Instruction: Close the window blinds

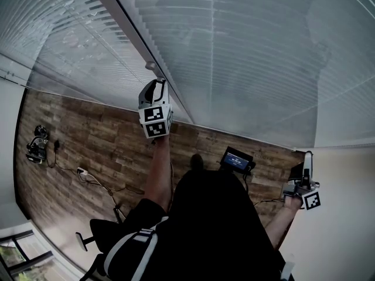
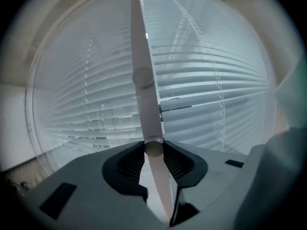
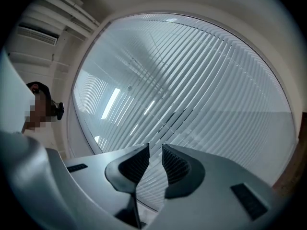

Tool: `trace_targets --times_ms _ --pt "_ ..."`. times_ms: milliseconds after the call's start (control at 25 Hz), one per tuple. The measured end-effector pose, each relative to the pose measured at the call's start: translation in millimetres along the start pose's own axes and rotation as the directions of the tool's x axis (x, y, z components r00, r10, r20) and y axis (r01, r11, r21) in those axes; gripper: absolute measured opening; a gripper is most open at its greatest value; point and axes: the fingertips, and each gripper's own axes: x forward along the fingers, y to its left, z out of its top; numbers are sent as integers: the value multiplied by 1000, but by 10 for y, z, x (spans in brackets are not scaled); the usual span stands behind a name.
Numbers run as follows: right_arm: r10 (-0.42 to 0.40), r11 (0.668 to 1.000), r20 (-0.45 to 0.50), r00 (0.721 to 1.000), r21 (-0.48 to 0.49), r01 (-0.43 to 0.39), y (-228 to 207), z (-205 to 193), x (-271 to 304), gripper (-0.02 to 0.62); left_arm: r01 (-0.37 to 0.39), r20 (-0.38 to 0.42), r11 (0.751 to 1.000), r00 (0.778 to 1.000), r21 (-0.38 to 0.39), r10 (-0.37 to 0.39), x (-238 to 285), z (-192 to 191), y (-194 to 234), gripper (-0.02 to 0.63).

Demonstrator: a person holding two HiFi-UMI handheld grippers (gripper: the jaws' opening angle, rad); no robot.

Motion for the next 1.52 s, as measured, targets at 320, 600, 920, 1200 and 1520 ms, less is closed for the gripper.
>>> trace_targets --times_ms 320,600,920,1200,1520 --pt "13 1000 -10 1000 -2 -13 54 -21 59 84 -78 -40 943 995 324 96 15 -10 -22 135" --pt "9 1000 -12 1000 7 -9 36 -31 60 84 -98 -31 913 992 396 120 5 -13 -33 135" --pt "1 1000 -5 1000 4 -1 1 -31 2 84 58 52 987 997 -151 -51 -85 -80 -73 199" --pt "33 999 -8 999 9 -33 103 -67 62 84 78 72 965 995 -249 -62 -60 43 55 186" --pt "16 1000 -8 1000 10 -16 -105 -156 0 85 10 16 999 1000 -39 -9 -11 -129 -18 137"
